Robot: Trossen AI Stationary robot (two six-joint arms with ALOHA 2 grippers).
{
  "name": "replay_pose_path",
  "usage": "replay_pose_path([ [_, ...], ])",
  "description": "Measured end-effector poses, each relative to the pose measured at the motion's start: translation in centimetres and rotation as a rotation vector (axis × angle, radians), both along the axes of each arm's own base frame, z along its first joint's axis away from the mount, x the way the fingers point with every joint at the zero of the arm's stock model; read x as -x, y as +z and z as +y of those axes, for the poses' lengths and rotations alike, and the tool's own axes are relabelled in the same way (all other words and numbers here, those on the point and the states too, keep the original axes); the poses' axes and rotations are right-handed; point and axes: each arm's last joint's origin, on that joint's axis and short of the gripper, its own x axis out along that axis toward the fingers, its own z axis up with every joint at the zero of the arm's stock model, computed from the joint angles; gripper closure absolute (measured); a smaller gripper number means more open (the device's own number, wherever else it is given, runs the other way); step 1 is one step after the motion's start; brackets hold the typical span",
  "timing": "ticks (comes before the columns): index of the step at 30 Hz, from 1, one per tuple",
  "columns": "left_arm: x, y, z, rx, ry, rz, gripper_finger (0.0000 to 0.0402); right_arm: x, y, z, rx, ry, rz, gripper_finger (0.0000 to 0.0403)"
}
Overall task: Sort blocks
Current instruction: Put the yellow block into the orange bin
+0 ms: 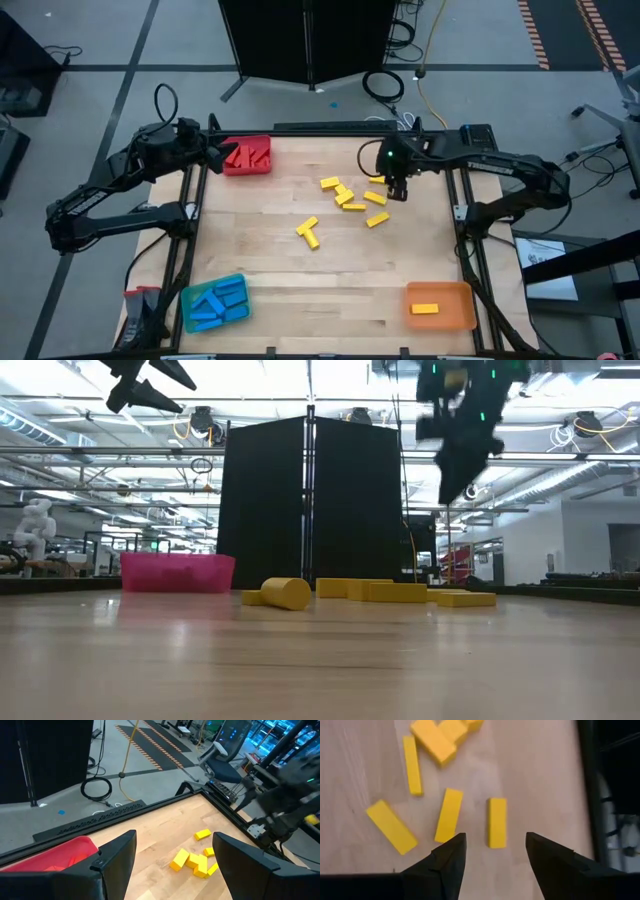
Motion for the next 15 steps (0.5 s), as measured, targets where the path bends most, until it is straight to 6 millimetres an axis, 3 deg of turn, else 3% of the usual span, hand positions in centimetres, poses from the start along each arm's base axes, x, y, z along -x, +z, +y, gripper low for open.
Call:
replay_pose_path([
  [6, 0.0, 0.0, 0.0, 0.0, 0.002, 0.001, 0.0134, 0.4, -5.1, -1.2, -0.062, -0.028, 0.022, 0.0199],
  [15, 0.0, 0.0, 0.0, -0.002, 0.012, 0.005, 0.0134, -0.8, -9.2, -3.9, -0.1, -0.067, 0.044, 0.0199],
])
